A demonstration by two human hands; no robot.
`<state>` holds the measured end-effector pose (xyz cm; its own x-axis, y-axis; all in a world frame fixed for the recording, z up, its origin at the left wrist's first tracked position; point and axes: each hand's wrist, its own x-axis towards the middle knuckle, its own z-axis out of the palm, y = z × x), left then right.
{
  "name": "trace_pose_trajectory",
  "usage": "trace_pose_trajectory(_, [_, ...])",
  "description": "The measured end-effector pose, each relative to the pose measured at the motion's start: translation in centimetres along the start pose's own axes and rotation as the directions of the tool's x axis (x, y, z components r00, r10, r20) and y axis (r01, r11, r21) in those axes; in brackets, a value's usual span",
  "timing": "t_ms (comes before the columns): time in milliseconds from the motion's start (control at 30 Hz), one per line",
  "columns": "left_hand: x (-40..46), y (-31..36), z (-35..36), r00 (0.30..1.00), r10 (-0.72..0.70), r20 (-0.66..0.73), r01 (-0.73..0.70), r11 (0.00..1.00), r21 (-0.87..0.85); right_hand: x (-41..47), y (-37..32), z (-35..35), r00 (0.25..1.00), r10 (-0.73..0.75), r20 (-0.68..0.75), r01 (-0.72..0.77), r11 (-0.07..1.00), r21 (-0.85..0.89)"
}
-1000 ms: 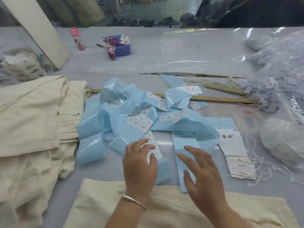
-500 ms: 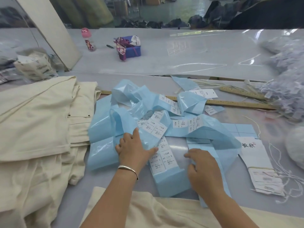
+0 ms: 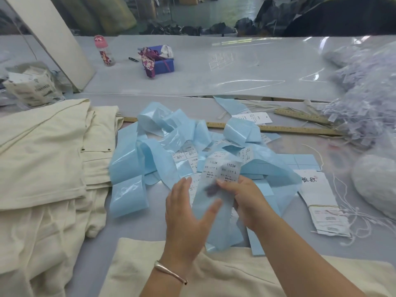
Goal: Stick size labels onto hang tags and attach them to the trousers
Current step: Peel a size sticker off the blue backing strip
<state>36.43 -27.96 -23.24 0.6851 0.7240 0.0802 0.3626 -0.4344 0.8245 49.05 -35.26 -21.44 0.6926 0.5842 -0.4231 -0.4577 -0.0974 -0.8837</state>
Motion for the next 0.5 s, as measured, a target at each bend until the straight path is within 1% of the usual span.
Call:
trace_pose_trajectory(33, [0.5,0.4,-0.4,0.998,-0.053,-0.043,0.047,0.990,-0.137,-0.4,-0.2,-0.3,0.998,-0.002,0.057,0.003,1.000,-0.019])
trace_pose_trajectory(67, [1.2,0.7,-0.9,0.992,-0.118,-0.049,0.101,0.958,-0.270,-0.8,-0.4,-0.6,0.994,-0.002,0.111,0.006,0.999,-0.034])
trace_pose_trajectory(133, [2.7,1.6,-1.7,0.977,-0.213,0.028,0.199,0.851,-0.486,-1.4,-0.7,-1.0,0.977,0.001,0.211,0.011,0.998,-0.059])
trace_pose_trajectory(200, [3.8,2.5,-2.3,0.957,-0.248,0.149,0.286,0.742,-0.607,-1.8,-1.1,-1.4,0.959,0.004,0.285,0.026,0.994,-0.102])
trace_pose_trajectory(300, [4.7,3.2,-2.6,0.922,-0.283,0.265,0.386,0.614,-0.688,-2.3,-1.9,-2.1,0.947,-0.011,0.320,0.076,0.978,-0.193])
trace_pose_trajectory(367, [5.0,3.5,-2.7,0.900,-0.300,0.315,0.434,0.559,-0.707,-2.5,-2.5,-2.7,0.942,0.000,0.336,0.088,0.965,-0.248])
trace_pose_trajectory(433, [5.1,3.8,-2.5,0.893,-0.293,0.342,0.450,0.534,-0.716,-2.8,-3.0,-3.1,0.933,0.050,0.357,0.069,0.947,-0.314])
trace_pose_trajectory(500, [5.0,4.0,-2.3,0.899,-0.287,0.330,0.437,0.551,-0.711,-3.0,-3.5,-3.4,0.941,0.075,0.329,0.082,0.896,-0.437])
